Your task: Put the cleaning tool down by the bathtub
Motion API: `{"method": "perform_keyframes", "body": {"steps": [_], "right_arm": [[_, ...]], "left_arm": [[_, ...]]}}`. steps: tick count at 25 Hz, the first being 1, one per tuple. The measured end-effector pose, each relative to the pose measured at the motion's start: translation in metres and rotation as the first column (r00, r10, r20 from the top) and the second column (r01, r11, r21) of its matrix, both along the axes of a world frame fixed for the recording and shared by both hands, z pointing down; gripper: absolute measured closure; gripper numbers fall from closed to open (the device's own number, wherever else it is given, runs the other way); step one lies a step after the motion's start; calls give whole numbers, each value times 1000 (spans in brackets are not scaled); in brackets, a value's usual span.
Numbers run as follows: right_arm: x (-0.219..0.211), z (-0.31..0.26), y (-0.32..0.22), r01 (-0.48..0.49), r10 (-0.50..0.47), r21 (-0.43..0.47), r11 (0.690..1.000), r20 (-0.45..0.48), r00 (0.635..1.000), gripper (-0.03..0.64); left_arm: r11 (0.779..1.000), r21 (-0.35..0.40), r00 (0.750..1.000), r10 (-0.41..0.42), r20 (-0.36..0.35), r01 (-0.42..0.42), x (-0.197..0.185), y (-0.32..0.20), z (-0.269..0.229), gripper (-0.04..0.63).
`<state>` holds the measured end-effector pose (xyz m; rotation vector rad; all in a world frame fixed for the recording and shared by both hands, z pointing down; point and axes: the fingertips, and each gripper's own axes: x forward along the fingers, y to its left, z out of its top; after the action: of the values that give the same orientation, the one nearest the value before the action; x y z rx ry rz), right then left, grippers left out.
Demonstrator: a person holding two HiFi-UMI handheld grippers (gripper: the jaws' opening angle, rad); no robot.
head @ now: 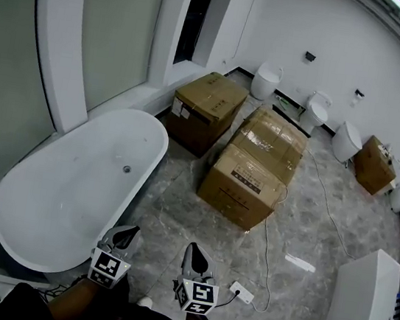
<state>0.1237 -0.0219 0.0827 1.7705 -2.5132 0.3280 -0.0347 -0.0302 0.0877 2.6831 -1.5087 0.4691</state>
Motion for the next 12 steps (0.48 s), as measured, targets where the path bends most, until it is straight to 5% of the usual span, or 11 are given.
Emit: {"method": "perform_keyframes", "body": {"steps": [12], "right_arm": [[-9, -1, 8, 22, -22, 8, 1000, -17, 1000, 607]], "left_arm": [[1000, 22, 1000, -10, -24, 11, -5, 4, -8, 595]]}}
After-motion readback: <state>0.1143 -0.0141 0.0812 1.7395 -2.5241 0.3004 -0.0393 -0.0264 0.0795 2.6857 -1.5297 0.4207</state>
